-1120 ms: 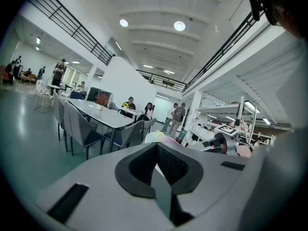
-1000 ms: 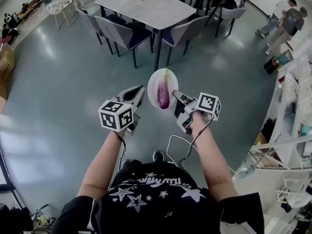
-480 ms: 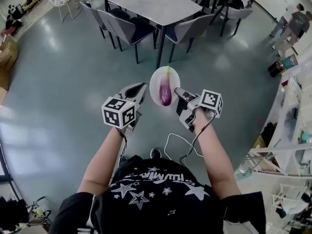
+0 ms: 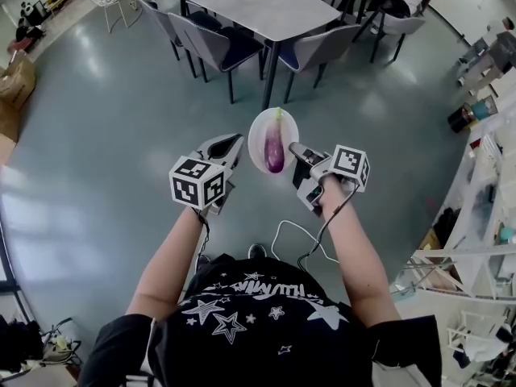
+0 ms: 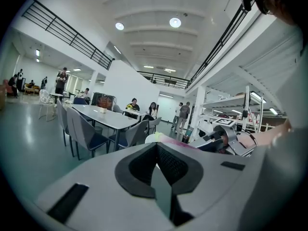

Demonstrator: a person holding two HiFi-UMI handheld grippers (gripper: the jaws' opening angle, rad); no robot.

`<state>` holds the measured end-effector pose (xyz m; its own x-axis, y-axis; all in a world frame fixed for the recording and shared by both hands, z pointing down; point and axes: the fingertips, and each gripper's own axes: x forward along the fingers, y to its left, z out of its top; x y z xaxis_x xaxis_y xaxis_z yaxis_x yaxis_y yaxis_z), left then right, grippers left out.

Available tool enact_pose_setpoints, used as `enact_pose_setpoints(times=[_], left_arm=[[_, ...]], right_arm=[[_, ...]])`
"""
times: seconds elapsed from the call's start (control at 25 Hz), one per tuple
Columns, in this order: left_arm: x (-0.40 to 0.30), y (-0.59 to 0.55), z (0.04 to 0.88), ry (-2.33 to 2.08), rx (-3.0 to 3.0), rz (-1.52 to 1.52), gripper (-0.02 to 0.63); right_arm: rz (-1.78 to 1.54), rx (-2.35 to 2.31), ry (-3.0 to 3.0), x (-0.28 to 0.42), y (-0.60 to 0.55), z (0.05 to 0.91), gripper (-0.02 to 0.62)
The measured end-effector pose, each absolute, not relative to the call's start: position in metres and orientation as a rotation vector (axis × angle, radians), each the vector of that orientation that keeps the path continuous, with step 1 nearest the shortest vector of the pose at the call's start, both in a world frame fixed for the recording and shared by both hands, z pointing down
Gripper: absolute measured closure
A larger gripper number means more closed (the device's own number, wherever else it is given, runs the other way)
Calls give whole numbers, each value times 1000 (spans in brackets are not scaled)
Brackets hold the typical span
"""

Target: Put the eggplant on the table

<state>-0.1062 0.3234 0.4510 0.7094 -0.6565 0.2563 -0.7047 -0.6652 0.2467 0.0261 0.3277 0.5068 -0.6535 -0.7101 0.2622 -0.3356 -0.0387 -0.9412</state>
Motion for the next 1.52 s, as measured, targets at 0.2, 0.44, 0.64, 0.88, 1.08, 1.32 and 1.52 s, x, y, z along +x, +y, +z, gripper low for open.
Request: enact_pose_setpoints(times=[0.2, 0.44, 0.64, 0.88, 1.08, 1.32, 1.52], left_arm=[[-98, 319, 445, -1082, 2589, 218, 598], [-93, 315, 444, -1125, 2563, 205, 598], [-95, 321, 452, -1153, 2550, 214, 598], [-99, 314, 455, -1172, 2532, 196, 598], [-97, 309, 466, -1168, 2532, 189, 598], [-89, 287, 466, -1131, 2545, 194, 598], [-87, 245, 460, -1106, 2554, 179, 598]], right_arm=[[-1731, -1112, 1978, 31, 323, 500, 571], [-1738, -1084, 2011, 35, 315, 500, 569], [-1761, -1064, 1996, 34, 318, 509, 569], [-1757, -1052, 1998, 35, 311, 510, 569], [-1736, -1078, 1975, 44, 306, 518, 569], [-1733, -1089, 1931, 50, 290, 518, 569], [-1725, -1100, 1922, 46, 249, 514, 569]])
